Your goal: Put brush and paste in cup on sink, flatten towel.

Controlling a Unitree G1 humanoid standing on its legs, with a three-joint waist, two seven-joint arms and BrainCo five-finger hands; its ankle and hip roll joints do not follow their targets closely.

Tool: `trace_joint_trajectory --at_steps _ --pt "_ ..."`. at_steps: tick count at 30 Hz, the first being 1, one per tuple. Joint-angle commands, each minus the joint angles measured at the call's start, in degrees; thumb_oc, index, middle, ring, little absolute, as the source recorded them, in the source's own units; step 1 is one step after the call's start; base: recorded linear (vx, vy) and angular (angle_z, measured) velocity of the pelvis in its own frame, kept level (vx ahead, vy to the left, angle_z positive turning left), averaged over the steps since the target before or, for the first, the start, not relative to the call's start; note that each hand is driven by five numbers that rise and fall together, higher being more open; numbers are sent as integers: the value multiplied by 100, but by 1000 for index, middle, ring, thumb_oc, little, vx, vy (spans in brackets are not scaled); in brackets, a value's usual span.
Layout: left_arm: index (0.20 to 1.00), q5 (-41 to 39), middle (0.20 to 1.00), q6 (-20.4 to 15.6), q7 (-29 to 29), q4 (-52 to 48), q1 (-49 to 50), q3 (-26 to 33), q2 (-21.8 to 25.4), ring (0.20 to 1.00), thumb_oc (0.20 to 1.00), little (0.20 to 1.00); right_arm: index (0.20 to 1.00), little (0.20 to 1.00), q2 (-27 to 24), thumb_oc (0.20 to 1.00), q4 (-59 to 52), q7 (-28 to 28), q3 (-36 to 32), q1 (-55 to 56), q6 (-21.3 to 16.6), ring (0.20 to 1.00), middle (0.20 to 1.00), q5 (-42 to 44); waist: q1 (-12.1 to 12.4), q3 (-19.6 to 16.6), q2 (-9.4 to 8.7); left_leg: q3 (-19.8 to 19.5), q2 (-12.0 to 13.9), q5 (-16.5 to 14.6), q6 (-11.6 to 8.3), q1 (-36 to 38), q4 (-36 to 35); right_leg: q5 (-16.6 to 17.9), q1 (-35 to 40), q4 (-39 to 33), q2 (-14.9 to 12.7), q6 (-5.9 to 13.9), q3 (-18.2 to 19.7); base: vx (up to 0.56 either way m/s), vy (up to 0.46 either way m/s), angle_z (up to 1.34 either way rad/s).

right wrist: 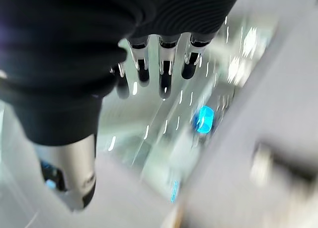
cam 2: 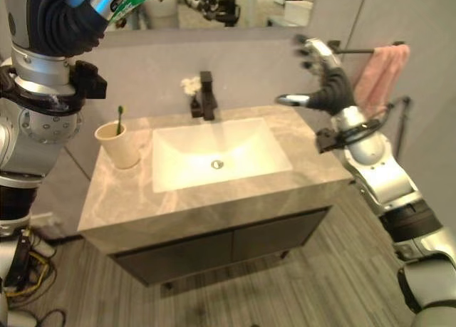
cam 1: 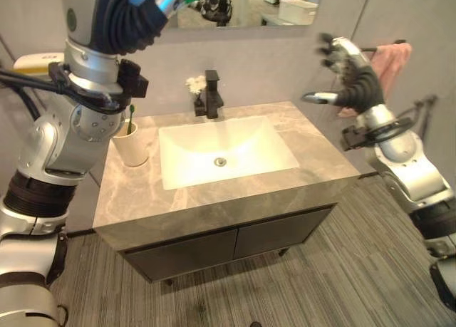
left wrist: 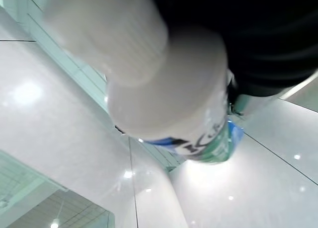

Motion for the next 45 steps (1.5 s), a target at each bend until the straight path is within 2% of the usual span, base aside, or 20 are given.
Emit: trace_joint_trajectory --at_steps 1,2,3,5,6,8,10,17,22,26,32,45 --pt "200 -411 200 -20 26 132 -323 8 -25 200 200 200 1000 1000 1024 1000 386 220 -57 -853 -256 1000 1000 1221 361 -136 -205 -81 184 -391 -286 546 66 523 -241 9 -313 369 -221 3 -24 33" --pt "200 -412 200 -21 26 130 -316 17 -17 200 200 200 1000 1000 1032 1000 395 222 -49 -864 -259 1000 1000 1222 345 -138 -204 -90 183 -389 -285 541 67 522 -241 9 -316 370 -229 -28 -40 37" --pt "200 -467 200 -76 -8 77 -208 22 48 200 200 200 1000 1000 1478 1000 470 229 76 -1110 -275 1000 1000 1266 484 -102 -210 -159 179 -328 -289 494 86 551 -218 9 -339 341 -292 0 -15 36" --pt "200 -455 200 -112 2 -17 -118 53 80 200 200 200 1000 1000 1659 1000 491 201 67 -1200 -326 1000 1000 1309 509 -116 -199 -217 183 -344 -295 487 69 498 -185 9 -343 340 -346 18 -12 36" --pt "200 -490 200 -195 -52 -143 84 86 47 200 200 200 1000 1000 2163 1000 561 197 -61 -1269 -439 1000 1000 1545 638 -101 -196 -302 191 -312 -306 452 61 482 -149 9 -364 319 -445 9 -10 31" --pt "200 -519 200 -233 -48 -163 141 94 47 200 200 200 1000 1000 2325 1000 635 196 -82 -1314 -517 1000 1000 1598 645 -107 -199 -363 194 -296 -318 431 59 469 -125 9 -374 314 -509 12 -7 29" --pt "200 -627 200 -299 -58 -147 285 71 -20 200 200 200 1000 1000 2807 1000 526 243 -289 -1280 -722 1000 1000 1983 791 -71 -198 -535 186 -260 -335 360 47 435 -58 9 -415 276 -677 14 0 29" --pt "200 -742 200 -383 -227 -163 754 147 -92 200 200 200 1000 1000 2928 1000 -142 489 -334 -1049 -823 1000 1000 2313 968 -11 -296 -907 120 -187 -336 189 38 377 77 9 -504 219 -1064 19 7 37" --pt "200 -872 200 -435 -309 -279 1153 358 -20 200 200 200 1000 1000 2942 1000 -635 635 -307 -918 -876 1000 1000 2423 1028 26 -364 -1020 87 -134 -342 31 38 395 29 9 -542 223 -1156 2 14 20" --pt "200 -1105 200 -425 -223 -249 1649 781 -276 200 200 200 1000 1000 2898 1000 -947 696 -314 -832 -866 1000 1000 2337 1013 36 -417 -1018 77 -159 -333 -20 38 408 -36 9 -555 223 -1136 1 7 1" --pt "200 -1154 200 -388 -166 -219 1961 1026 -539 200 200 200 1000 1000 2845 1000 -1160 812 -220 -715 -782 1000 1000 2360 958 33 -416 -891 78 -212 -311 17 38 431 -84 9 -557 247 -1040 0 0 0" --pt "200 -1188 200 -373 -349 -201 2029 818 -692 200 200 200 1000 1000 3291 1000 -1133 817 -157 -621 -764 1000 1000 2542 895 32 -362 -713 95 -280 -263 129 38 436 -135 9 -523 262 -824 12 3 -11"
